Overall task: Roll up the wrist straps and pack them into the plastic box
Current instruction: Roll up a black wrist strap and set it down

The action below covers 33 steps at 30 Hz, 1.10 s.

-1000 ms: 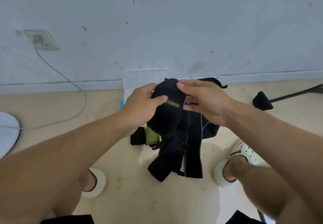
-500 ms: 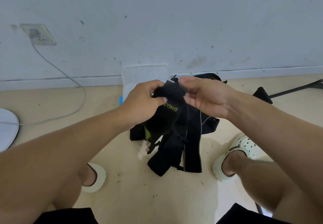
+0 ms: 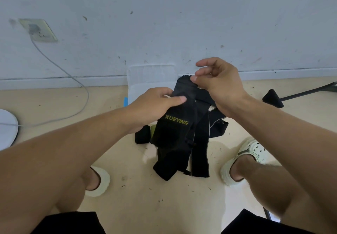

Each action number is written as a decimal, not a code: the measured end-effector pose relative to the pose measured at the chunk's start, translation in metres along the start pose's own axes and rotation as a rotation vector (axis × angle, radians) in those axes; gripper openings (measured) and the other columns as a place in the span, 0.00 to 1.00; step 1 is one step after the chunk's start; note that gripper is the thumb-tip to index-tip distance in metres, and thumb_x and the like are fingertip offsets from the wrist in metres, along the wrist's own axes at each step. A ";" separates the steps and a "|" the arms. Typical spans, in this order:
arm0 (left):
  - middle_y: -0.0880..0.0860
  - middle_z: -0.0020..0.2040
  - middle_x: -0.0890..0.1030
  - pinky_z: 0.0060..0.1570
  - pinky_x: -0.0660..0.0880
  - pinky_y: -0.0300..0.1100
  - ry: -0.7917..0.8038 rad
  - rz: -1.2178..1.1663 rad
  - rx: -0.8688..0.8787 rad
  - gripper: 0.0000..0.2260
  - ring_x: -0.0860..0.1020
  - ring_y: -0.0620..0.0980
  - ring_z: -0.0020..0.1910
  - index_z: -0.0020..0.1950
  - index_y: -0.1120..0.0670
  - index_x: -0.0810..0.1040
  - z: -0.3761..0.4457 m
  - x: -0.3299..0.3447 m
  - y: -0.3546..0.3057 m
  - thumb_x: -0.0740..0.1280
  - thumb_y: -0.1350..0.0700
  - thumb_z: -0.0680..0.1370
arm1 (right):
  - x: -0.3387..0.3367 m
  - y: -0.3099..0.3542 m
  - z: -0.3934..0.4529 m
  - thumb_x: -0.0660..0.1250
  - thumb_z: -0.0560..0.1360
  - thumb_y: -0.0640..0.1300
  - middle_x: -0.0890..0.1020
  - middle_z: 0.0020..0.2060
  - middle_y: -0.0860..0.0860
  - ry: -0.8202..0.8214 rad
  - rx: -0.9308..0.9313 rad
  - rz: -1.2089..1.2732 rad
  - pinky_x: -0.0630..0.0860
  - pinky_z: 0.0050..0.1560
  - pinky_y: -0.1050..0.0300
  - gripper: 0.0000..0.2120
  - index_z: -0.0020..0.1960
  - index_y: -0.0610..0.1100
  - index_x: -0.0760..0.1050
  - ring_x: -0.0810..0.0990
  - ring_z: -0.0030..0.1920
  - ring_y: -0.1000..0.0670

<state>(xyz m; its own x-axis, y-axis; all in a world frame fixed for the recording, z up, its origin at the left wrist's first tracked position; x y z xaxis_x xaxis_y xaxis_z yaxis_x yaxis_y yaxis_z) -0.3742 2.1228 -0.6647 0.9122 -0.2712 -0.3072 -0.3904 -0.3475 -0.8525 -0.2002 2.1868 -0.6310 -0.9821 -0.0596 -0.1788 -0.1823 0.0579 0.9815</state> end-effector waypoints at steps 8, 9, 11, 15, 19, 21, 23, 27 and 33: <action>0.48 0.44 0.82 0.39 0.68 0.36 -0.185 0.077 0.049 0.09 0.76 0.43 0.39 0.51 0.50 0.80 0.021 -0.022 -0.002 0.67 0.46 0.84 | -0.038 -0.042 0.038 0.70 0.79 0.37 0.84 0.47 0.48 -0.196 0.157 -0.110 0.85 0.48 0.56 0.11 0.60 0.46 0.78 0.87 0.46 0.48; 0.49 0.43 0.81 0.38 0.68 0.36 -0.191 0.111 0.047 0.08 0.75 0.43 0.38 0.51 0.51 0.80 0.026 -0.024 -0.001 0.67 0.47 0.83 | -0.042 -0.057 0.041 0.68 0.79 0.36 0.84 0.47 0.46 -0.211 0.222 -0.144 0.85 0.47 0.57 0.12 0.61 0.46 0.77 0.86 0.44 0.48; 0.51 0.47 0.81 0.39 0.68 0.37 -0.196 0.138 0.025 0.08 0.75 0.45 0.41 0.52 0.52 0.80 0.036 -0.027 0.004 0.68 0.48 0.83 | -0.039 -0.093 0.041 0.67 0.80 0.35 0.82 0.44 0.46 -0.186 0.355 -0.171 0.82 0.41 0.58 0.14 0.65 0.42 0.76 0.82 0.38 0.50; 0.51 0.52 0.78 0.48 0.70 0.42 -0.237 0.117 -0.038 0.09 0.75 0.50 0.50 0.57 0.54 0.80 0.051 -0.028 0.015 0.67 0.49 0.84 | -0.025 -0.166 0.048 0.71 0.80 0.39 0.83 0.47 0.48 0.026 0.506 -0.492 0.84 0.46 0.54 0.17 0.67 0.44 0.75 0.84 0.45 0.49; 0.49 0.47 0.77 0.49 0.69 0.41 -0.260 0.111 -0.067 0.08 0.76 0.49 0.50 0.54 0.53 0.79 0.062 -0.024 0.024 0.67 0.49 0.84 | -0.010 -0.224 0.054 0.69 0.81 0.38 0.82 0.55 0.43 0.031 0.668 -0.404 0.84 0.54 0.47 0.20 0.73 0.43 0.72 0.84 0.54 0.43; 0.50 0.47 0.79 0.50 0.72 0.43 -0.274 0.094 -0.083 0.09 0.77 0.51 0.50 0.54 0.54 0.80 0.068 -0.024 0.028 0.67 0.50 0.84 | 0.000 -0.251 0.051 0.64 0.83 0.34 0.81 0.55 0.43 -0.021 0.749 -0.235 0.83 0.59 0.45 0.25 0.78 0.43 0.67 0.83 0.56 0.42; 0.52 0.48 0.81 0.57 0.79 0.49 -0.291 0.049 -0.091 0.09 0.80 0.54 0.52 0.55 0.56 0.81 0.075 -0.025 0.031 0.67 0.51 0.84 | 0.011 -0.278 0.044 0.59 0.83 0.31 0.78 0.64 0.41 -0.051 0.809 -0.067 0.81 0.61 0.45 0.28 0.81 0.44 0.60 0.80 0.63 0.39; 0.52 0.50 0.82 0.64 0.79 0.52 -0.282 0.001 -0.129 0.08 0.82 0.54 0.55 0.58 0.56 0.81 0.083 -0.023 0.034 0.69 0.54 0.83 | 0.028 -0.313 0.039 0.56 0.83 0.29 0.71 0.74 0.37 -0.085 0.853 0.071 0.80 0.60 0.46 0.32 0.83 0.46 0.54 0.75 0.71 0.36; 0.53 0.55 0.84 0.63 0.79 0.46 -0.213 0.054 -0.120 0.06 0.82 0.51 0.55 0.59 0.54 0.81 0.086 -0.016 0.032 0.70 0.58 0.82 | 0.023 -0.333 0.045 0.60 0.84 0.33 0.78 0.65 0.44 -0.092 0.924 0.095 0.82 0.56 0.50 0.32 0.84 0.45 0.51 0.80 0.64 0.43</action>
<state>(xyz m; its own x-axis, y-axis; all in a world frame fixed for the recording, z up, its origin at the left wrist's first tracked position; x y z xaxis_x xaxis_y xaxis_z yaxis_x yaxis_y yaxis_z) -0.3907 2.1939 -0.7231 0.8904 -0.1011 -0.4438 -0.4394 -0.4455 -0.7800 -0.1643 2.2107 -0.9646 -0.9876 0.0630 -0.1438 -0.0279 0.8308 0.5558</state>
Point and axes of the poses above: each hand's wrist, its own z-axis towards the middle knuckle, its own x-axis out of the palm, y = z × x, the point moved 8 cm from there along z, towards the middle knuckle
